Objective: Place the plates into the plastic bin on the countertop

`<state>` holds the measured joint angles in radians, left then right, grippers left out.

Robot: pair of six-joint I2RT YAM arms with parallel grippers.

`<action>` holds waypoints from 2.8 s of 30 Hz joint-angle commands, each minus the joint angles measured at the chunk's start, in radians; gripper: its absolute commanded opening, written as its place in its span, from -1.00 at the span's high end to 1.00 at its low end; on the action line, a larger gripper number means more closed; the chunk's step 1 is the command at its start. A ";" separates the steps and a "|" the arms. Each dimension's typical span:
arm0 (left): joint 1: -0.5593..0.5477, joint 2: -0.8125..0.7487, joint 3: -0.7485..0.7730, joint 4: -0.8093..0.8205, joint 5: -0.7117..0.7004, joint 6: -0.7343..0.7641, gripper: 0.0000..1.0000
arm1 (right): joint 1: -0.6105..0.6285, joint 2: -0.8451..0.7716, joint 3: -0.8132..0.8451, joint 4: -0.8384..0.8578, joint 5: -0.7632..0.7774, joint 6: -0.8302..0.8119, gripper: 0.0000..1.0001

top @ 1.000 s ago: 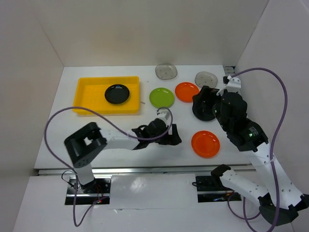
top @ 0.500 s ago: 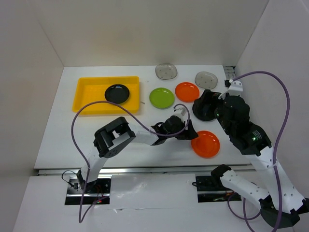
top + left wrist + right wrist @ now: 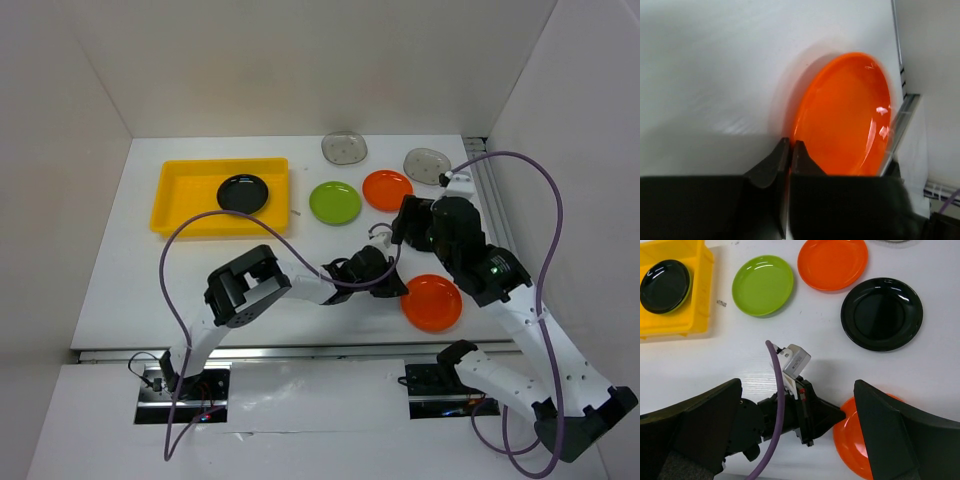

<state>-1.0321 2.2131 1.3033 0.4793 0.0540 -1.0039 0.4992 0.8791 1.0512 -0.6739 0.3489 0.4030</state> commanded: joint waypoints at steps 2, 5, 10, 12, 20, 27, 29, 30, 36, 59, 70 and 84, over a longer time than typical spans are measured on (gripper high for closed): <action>-0.008 0.034 0.010 -0.171 0.003 0.001 1.00 | -0.005 -0.002 -0.010 0.063 0.008 0.008 -1.00; 0.023 -0.066 0.001 -0.248 -0.058 0.013 1.00 | -0.005 -0.002 -0.010 0.063 0.009 0.008 -1.00; 0.188 -0.268 -0.054 -0.352 -0.089 0.048 1.00 | -0.005 -0.002 -0.010 0.083 0.009 0.008 -1.00; 0.294 -0.373 -0.065 -0.399 -0.120 0.048 1.00 | -0.005 0.008 -0.010 0.095 0.009 0.017 -1.00; 0.619 -0.504 0.022 -0.660 -0.387 0.103 1.00 | -0.014 0.063 -0.130 0.339 -0.132 -0.033 -1.00; 0.814 -0.432 0.060 -0.650 -0.333 0.157 1.00 | -0.122 0.195 -0.204 0.644 -0.434 -0.064 -1.00; 0.856 -0.409 0.060 -0.650 -0.333 0.169 1.00 | -0.159 0.205 -0.217 0.675 -0.484 -0.064 -1.00; 0.871 -0.409 0.060 -0.650 -0.333 0.169 1.00 | -0.159 0.205 -0.226 0.685 -0.510 -0.064 -1.00; 0.964 -0.434 -0.002 -0.650 -0.362 0.139 1.00 | -0.192 0.205 -0.249 0.675 -0.519 -0.064 -1.00; 0.436 -0.554 -0.119 -0.340 -0.012 0.125 -1.00 | -0.202 0.009 -0.114 0.375 -0.352 -0.024 -1.00; 0.270 -0.032 0.253 -0.195 0.132 0.123 -0.94 | -0.202 -0.181 -0.046 0.254 -0.323 -0.021 -1.00; 0.205 0.266 0.602 -0.436 -0.046 0.042 -0.59 | -0.202 -0.190 -0.010 0.186 -0.341 -0.039 -1.00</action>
<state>-0.8192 2.4485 1.8809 0.1040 0.0689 -0.9390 0.3031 0.7059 0.9844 -0.4679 0.0124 0.3763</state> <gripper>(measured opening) 0.799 0.999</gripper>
